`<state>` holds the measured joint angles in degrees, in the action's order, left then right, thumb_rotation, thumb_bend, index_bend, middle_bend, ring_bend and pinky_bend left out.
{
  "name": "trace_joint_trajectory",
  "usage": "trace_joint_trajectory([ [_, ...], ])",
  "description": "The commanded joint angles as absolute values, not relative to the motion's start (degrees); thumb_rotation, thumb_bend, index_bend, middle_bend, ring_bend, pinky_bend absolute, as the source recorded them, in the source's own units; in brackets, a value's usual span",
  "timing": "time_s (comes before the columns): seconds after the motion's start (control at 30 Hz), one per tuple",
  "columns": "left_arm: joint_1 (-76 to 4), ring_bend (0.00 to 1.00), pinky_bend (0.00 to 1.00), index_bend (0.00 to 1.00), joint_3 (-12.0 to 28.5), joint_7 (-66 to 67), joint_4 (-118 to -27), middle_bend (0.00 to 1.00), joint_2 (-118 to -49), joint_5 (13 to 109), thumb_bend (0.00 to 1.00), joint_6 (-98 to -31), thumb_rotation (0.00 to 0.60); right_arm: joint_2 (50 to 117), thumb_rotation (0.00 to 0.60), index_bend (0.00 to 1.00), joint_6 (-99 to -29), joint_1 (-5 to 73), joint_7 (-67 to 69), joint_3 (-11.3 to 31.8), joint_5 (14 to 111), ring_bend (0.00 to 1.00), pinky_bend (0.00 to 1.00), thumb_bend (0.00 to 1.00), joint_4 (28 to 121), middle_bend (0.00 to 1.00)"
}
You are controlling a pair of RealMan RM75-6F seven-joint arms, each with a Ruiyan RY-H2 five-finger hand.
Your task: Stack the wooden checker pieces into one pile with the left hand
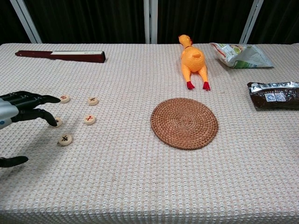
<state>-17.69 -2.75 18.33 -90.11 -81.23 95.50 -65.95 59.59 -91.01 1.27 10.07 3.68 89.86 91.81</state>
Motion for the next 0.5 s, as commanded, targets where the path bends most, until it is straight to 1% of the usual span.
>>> trace_joint_trajectory([
  [0.03, -18.8, 0.00, 0.00, 0.27, -2.2, 16.9, -88.6, 0.01, -82.6, 95.2, 0.24, -65.7, 0.600, 59.6, 0.600, 0.00, -91.1, 1.2, 10.0, 3.6, 90.0, 0.00, 0.00, 0.26, 91.8, 0.00],
  [0.23, -21.1, 0.00, 0.00, 0.30, -1.0, 15.2, -87.2, 0.01, -84.6, 93.2, 0.27, -63.1, 0.600, 59.7, 0.600, 0.00, -91.3, 1.1, 9.9, 3.7, 90.0, 0.00, 0.00, 0.26, 91.8, 0.00],
  [0.5, -23.0, 0.00, 0.00, 0.36, -0.7, 13.7, -85.5, 0.01, -86.6, 91.7, 0.30, -61.4, 0.600, 59.4, 0.600, 0.00, -91.5, 1.0, 10.9, 4.0, 89.4, 0.00, 0.00, 0.26, 91.7, 0.00],
])
